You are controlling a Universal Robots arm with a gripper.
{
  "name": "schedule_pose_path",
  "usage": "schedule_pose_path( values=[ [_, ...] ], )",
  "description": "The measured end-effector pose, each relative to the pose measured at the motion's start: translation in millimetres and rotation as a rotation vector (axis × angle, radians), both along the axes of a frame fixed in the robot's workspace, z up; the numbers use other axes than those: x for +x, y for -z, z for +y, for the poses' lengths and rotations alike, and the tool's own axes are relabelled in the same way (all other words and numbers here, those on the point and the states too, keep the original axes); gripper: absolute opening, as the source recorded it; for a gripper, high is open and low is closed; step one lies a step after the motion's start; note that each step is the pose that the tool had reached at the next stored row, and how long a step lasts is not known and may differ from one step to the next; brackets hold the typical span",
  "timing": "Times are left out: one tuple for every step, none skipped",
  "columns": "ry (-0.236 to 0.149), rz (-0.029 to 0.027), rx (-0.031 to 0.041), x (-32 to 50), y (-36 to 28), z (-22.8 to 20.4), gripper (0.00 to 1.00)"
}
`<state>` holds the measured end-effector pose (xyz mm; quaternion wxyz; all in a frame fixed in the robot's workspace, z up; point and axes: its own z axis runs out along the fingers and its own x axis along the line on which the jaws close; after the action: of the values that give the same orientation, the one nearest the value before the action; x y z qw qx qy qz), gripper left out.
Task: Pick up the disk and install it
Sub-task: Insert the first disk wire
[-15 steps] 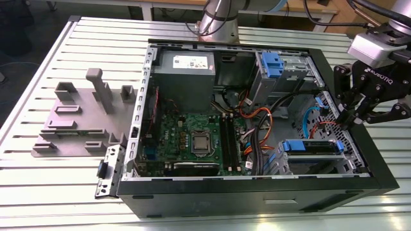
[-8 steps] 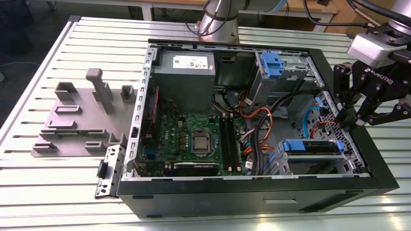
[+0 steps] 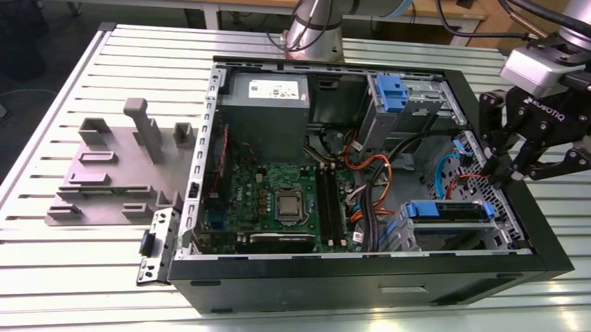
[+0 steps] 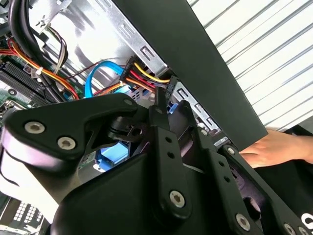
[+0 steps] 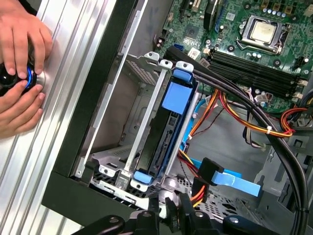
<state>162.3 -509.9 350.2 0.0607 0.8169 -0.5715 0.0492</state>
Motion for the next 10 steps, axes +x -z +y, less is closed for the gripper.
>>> schedule_pose_path(
  values=[
    [0.0,0.006,-0.0002,0.2,0.0,0.0,0.3],
    [0.0,0.0141,-0.0007,0.5,0.0,0.1,0.3],
    [0.0,0.0205,-0.001,1.0,0.0,0.4,0.3],
    [0.0,0.0248,-0.001,1.6,0.1,0.8,0.3],
    [0.0,0.0283,-0.0011,2.3,0.1,1.5,0.3],
    [0.0,0.0308,-0.0011,3.1,0.1,2.2,0.3],
    [0.0,0.0328,-0.0011,3.8,0.1,2.7,0.3],
    [0.0,0.0348,-0.0012,4.5,0.1,3.0,0.3],
    [0.0,0.0367,-0.0022,5.1,0.1,3.2,0.3],
    [0.0,0.0385,-0.0036,5.6,0.1,3.4,0.3]
  ],
)
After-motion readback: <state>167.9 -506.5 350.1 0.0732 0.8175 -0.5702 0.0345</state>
